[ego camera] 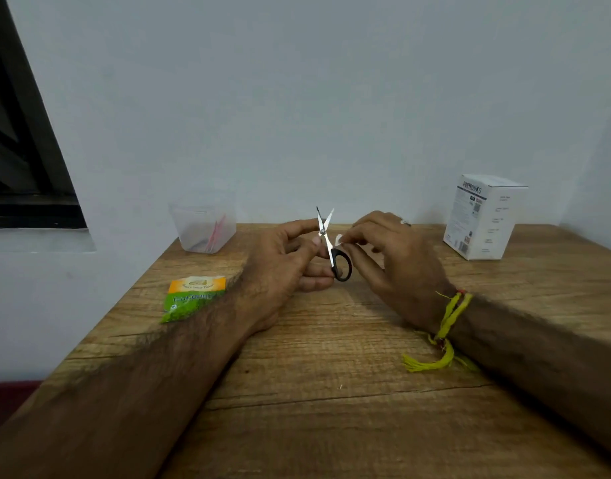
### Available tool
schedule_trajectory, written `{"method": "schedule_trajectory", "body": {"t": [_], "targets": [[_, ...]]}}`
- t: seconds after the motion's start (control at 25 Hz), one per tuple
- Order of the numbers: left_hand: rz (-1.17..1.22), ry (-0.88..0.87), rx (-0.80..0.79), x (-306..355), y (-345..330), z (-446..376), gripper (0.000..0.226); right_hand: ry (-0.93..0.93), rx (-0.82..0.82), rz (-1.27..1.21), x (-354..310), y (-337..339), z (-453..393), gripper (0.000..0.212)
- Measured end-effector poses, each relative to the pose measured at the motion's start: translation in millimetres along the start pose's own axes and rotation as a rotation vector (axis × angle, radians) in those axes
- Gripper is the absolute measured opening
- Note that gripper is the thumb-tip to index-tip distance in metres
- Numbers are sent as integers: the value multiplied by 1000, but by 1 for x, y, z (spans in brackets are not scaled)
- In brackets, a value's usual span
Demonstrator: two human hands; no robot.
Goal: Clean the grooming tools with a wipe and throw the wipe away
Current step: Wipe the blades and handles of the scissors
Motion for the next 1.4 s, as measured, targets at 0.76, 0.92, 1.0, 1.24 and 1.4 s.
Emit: {"method": "schedule_trajectory", "body": {"t": [0.76,0.92,1.0,1.24,1.4], "targets": [[53,-134,129,14,-6,12,19,-612,184,-256,37,5,19,7],[-14,-156,148,16,-4,14,20,-587,158,-289,35,3,17,5],[-28,-171,167,18,-1,15,19,-491,58,-170,29,5,11,3],[-84,-207,191,24,3,15,19,-512,-5,-139,34,-3,12,4],[-131,-229,193,27,2,17,23,-483,4,-215,31,-2,11,3]]}}
Point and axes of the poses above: each hand's wrist, its own z-axis away from the middle knuckle, its own y-axis out of the back of the hand, x = y × z, the point moved 10 cm from there along -z, towards the middle knuckle, and after that the axes turned 3 degrees about -z, right-handed, at the moved point
